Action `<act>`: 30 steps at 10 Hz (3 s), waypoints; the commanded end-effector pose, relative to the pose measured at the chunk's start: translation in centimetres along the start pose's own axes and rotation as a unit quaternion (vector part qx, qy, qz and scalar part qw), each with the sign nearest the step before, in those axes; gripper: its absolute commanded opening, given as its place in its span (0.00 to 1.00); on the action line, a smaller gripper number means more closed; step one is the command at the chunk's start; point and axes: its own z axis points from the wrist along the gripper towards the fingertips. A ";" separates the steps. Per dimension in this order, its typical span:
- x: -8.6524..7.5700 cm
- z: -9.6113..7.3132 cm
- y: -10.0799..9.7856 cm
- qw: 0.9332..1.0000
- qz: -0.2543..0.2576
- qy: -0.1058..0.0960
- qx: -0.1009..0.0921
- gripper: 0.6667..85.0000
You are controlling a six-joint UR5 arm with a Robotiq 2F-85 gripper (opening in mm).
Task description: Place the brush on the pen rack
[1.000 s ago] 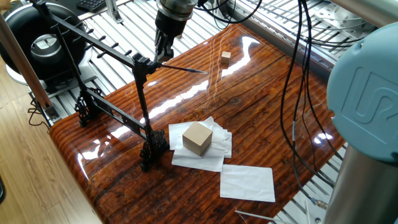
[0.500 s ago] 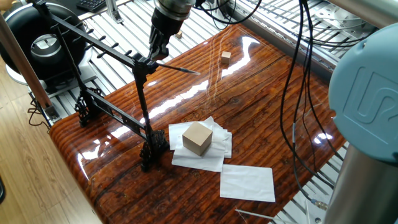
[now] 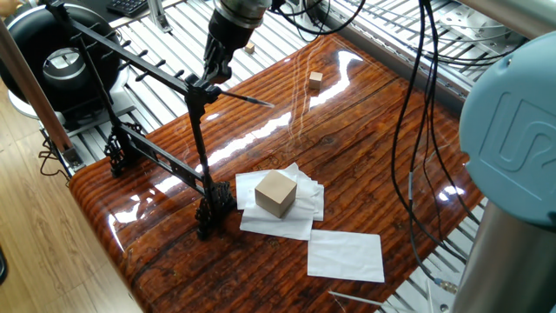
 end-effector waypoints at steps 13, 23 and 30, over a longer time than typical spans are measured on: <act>-4.9 -9.4 4.3 0.992 0.072 -0.009 -0.101 0.01; -6.5 -11.0 6.4 0.990 0.102 0.026 -0.090 0.01; -8.5 -12.5 7.8 0.988 0.119 0.034 -0.088 0.01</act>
